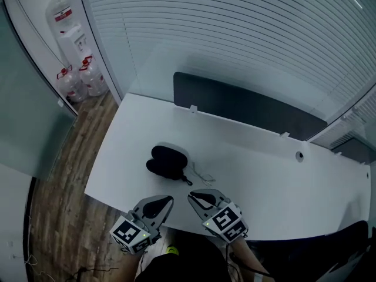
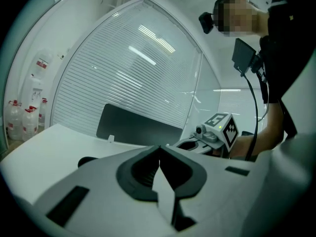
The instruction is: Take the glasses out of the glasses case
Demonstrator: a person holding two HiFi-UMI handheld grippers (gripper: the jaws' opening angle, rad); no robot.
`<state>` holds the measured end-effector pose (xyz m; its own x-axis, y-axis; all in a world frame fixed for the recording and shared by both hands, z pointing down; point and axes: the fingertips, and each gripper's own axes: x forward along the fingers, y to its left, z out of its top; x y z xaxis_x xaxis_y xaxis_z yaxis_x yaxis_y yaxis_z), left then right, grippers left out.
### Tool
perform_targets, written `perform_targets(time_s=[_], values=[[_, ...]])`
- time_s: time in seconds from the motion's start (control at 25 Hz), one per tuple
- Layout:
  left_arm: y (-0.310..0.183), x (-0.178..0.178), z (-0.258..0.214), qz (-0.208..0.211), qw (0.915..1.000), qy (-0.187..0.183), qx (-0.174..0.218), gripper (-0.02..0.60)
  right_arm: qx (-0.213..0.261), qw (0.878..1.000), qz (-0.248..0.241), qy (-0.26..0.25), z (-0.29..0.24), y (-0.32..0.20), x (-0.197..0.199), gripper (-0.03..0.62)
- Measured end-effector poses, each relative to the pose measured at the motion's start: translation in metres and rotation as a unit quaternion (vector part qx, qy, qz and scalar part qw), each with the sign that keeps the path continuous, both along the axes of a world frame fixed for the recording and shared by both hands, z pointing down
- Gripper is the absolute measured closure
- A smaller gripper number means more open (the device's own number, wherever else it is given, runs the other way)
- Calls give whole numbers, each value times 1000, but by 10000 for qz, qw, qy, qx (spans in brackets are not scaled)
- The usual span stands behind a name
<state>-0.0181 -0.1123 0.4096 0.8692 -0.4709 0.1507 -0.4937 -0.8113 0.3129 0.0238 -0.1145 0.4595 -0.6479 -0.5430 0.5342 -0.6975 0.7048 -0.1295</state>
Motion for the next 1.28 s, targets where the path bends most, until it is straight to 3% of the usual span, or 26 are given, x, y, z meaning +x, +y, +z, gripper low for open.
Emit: perform_targets(time_s=[0.92, 1.28], values=[[137, -64, -32, 102, 9989, 216, 408, 568, 732, 9970, 246, -100, -50, 127, -73, 557], [188, -77, -48, 76, 9980, 335, 527, 568, 896, 9951, 357, -221, -65, 173, -82, 557]])
